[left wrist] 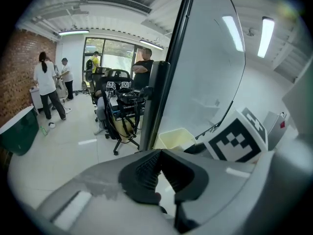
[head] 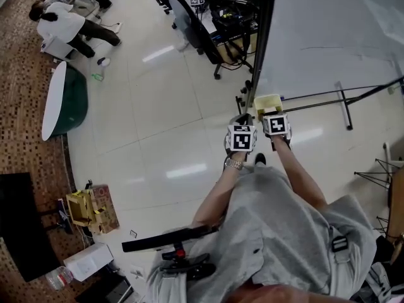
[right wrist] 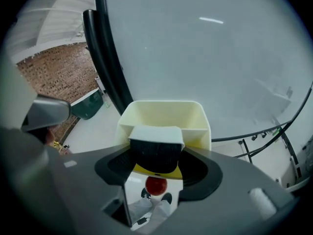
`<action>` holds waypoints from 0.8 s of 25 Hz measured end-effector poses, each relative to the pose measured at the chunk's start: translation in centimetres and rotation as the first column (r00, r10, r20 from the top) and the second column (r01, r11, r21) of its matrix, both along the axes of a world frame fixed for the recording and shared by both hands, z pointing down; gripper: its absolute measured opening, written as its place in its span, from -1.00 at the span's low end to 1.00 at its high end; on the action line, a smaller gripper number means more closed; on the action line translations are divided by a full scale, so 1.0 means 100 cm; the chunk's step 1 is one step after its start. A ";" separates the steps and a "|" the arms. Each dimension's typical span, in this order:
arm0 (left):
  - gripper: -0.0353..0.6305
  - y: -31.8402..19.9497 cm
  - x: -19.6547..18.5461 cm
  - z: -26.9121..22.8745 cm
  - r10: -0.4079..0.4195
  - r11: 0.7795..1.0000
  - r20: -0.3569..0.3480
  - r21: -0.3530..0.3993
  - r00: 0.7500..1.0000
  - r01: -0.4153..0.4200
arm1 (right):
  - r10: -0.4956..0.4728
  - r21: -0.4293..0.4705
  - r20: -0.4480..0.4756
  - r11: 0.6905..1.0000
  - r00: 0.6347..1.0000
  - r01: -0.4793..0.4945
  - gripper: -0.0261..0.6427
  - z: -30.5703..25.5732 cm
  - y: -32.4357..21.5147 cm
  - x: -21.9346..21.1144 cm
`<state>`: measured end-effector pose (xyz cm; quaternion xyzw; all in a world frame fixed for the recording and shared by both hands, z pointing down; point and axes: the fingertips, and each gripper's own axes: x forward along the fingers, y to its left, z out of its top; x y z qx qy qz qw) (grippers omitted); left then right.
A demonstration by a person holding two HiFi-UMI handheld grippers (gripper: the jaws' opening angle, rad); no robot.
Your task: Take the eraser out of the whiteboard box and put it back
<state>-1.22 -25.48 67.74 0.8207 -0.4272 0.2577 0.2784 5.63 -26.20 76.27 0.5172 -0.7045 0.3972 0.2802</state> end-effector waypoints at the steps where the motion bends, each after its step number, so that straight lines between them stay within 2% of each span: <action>1: -0.88 -0.004 0.000 -0.002 -0.003 1.000 -0.002 0.004 1.000 0.003 | -0.011 -0.011 0.007 1.000 1.000 0.012 -0.11 0.000 0.002 -0.001; 5: -0.88 -0.023 0.001 -0.006 -0.029 0.999 -0.020 0.012 0.999 0.030 | -0.052 0.019 -0.054 0.998 0.997 0.053 -0.12 -0.021 0.000 0.021; 8: -0.88 -0.036 0.001 -0.006 -0.044 0.999 -0.010 0.017 0.999 0.045 | -0.068 0.078 0.013 0.995 0.998 0.067 -0.12 -0.068 -0.004 0.025; 11: -0.88 -0.043 0.002 -0.005 -0.058 0.998 -0.013 0.011 0.998 0.058 | -0.076 0.210 0.085 0.976 0.994 0.057 -0.13 -0.125 -0.022 0.022; 13: -0.88 -0.046 0.004 -0.005 -0.059 0.998 -0.018 0.011 0.998 0.059 | -0.072 0.293 0.074 0.955 0.995 0.048 -0.13 -0.147 -0.038 0.024; 15: -0.88 -0.047 0.007 -0.005 -0.057 0.998 -0.018 0.012 0.998 0.057 | -0.056 0.301 0.057 0.953 0.997 0.036 -0.13 -0.142 -0.049 0.028; 20: -0.88 -0.045 0.011 -0.003 -0.049 0.999 -0.035 0.009 0.998 0.049 | -0.018 0.251 0.020 0.968 1.000 0.012 -0.13 -0.101 -0.050 0.032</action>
